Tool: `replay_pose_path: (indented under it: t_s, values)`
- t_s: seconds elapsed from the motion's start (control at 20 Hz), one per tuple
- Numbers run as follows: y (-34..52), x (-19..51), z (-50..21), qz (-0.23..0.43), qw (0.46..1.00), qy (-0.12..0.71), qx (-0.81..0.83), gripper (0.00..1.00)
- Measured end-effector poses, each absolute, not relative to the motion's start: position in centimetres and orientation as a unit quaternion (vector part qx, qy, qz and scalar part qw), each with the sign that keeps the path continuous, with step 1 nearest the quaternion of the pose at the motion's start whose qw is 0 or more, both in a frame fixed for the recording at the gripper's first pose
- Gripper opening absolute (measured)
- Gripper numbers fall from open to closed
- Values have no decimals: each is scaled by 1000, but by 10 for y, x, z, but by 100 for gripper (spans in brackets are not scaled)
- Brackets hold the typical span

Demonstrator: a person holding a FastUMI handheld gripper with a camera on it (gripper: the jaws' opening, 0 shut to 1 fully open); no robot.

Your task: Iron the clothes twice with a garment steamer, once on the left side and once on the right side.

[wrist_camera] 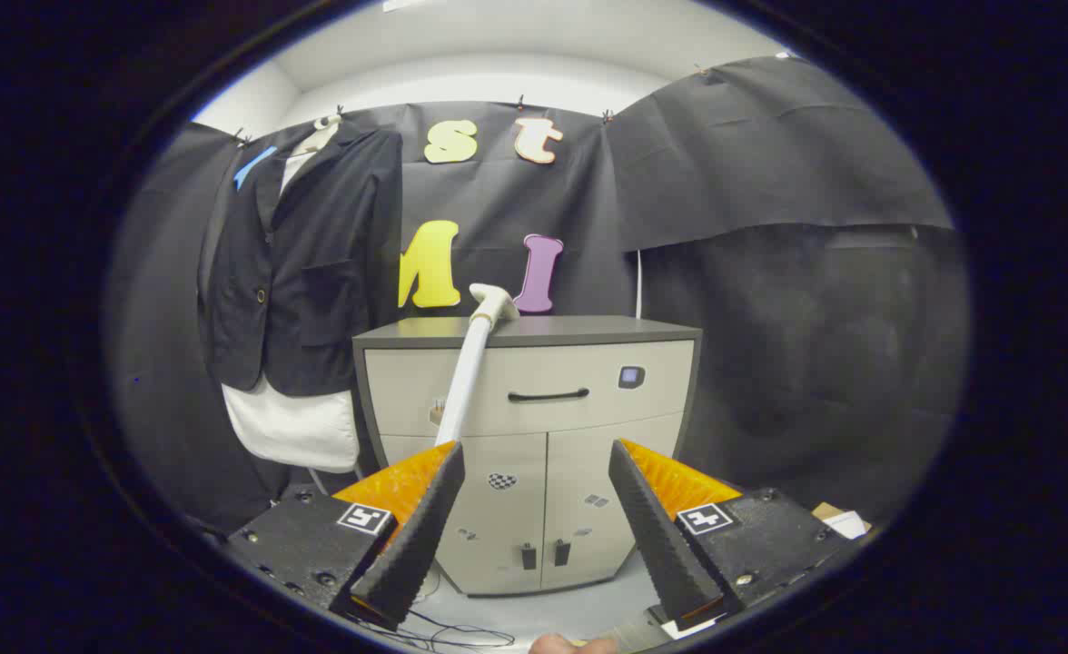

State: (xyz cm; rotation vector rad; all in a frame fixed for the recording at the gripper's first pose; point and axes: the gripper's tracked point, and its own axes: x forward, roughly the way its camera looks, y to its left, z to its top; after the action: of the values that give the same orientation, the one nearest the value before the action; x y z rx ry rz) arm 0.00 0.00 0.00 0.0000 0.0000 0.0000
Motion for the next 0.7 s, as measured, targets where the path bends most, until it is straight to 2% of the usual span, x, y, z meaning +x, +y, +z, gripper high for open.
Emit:
replay_pose_path:
  t_s: [0.7]
  values:
    - [13,6,20,29,1000,-3,1,100]
